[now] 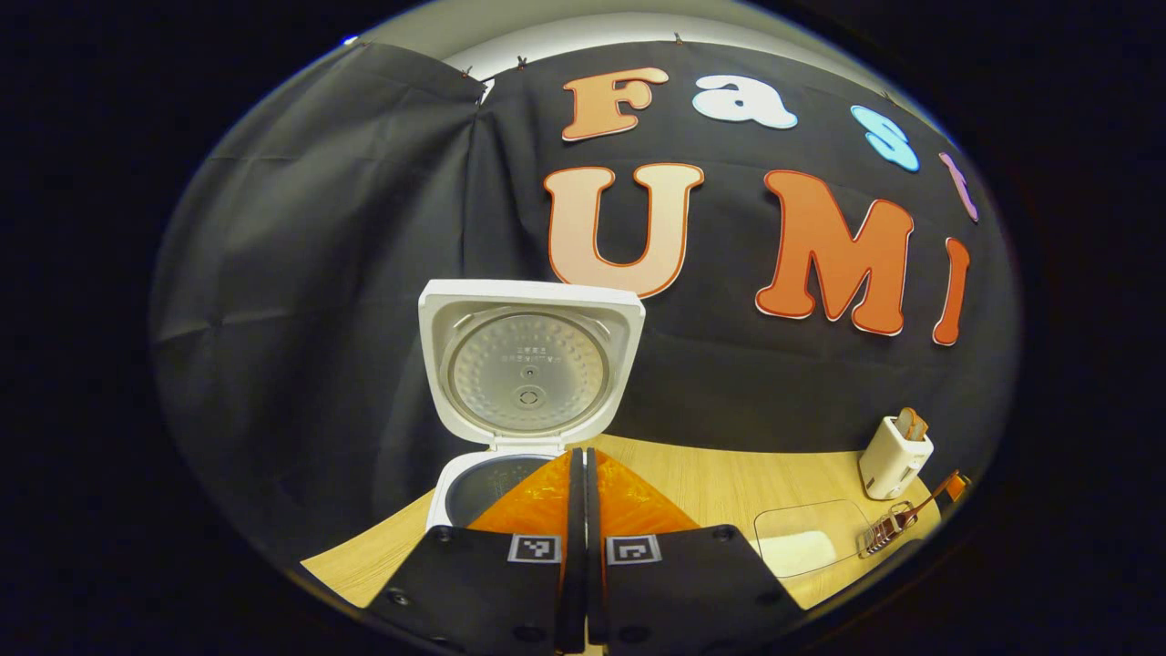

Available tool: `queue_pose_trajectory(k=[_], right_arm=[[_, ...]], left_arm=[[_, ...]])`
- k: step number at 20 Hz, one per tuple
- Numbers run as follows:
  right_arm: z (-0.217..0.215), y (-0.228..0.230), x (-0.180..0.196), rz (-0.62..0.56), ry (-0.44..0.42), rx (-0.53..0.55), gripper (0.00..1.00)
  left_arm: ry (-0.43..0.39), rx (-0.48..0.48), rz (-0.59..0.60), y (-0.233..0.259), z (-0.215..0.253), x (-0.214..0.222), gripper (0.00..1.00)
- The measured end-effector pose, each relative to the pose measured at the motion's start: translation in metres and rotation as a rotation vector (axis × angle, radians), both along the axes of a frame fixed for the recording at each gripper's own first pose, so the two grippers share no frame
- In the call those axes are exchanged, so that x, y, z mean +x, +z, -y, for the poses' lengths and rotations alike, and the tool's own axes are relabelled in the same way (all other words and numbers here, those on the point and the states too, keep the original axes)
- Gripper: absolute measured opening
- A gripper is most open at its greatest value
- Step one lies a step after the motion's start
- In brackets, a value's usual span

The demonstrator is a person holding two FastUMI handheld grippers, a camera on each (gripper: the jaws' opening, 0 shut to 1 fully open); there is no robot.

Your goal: Close the left gripper, press the button to open the rice cooker; take a wooden spoon from the chopstick holder with the right hand, scoop a spoonful of rice and pour it into the rice cooker, then put the wooden spoon back into the chopstick holder.

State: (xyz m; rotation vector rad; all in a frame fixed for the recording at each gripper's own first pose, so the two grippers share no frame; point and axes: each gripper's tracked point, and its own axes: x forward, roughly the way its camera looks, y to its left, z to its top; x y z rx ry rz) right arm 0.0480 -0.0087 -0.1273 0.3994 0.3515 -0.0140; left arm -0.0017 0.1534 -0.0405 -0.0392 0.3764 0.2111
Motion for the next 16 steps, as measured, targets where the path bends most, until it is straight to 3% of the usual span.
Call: queue_pose_trajectory(k=[4,5,6,10,11,14,16], right_arm=[[-0.006,-0.019,0.011,-0.042,-0.006,0.133,0.80],[-0.004,-0.022,0.015,-0.039,-0.018,0.160,0.69],[-0.005,-0.024,0.018,-0.039,-0.024,0.183,0.74],[-0.016,-0.038,0.025,-0.056,-0.024,0.261,0.66],[-0.014,-0.040,0.027,-0.053,-0.041,0.274,0.63],[-0.014,-0.041,0.027,-0.026,-0.081,0.310,0.41],[-0.016,-0.039,0.028,-0.002,-0.103,0.309,0.35]], left_arm=[[0.001,0.004,0.014,-0.001,0.002,-0.001,0.04],[0.007,0.004,0.015,-0.002,0.001,-0.001,0.04],[0.008,0.002,0.013,-0.005,0.002,-0.002,0.04],[0.015,-0.009,0.002,-0.014,0.001,-0.004,0.05],[0.019,-0.015,-0.004,-0.017,0.001,-0.004,0.05],[0.031,-0.021,-0.011,-0.025,-0.002,-0.006,0.05],[0.035,-0.022,-0.018,-0.031,-0.003,-0.007,0.05]])
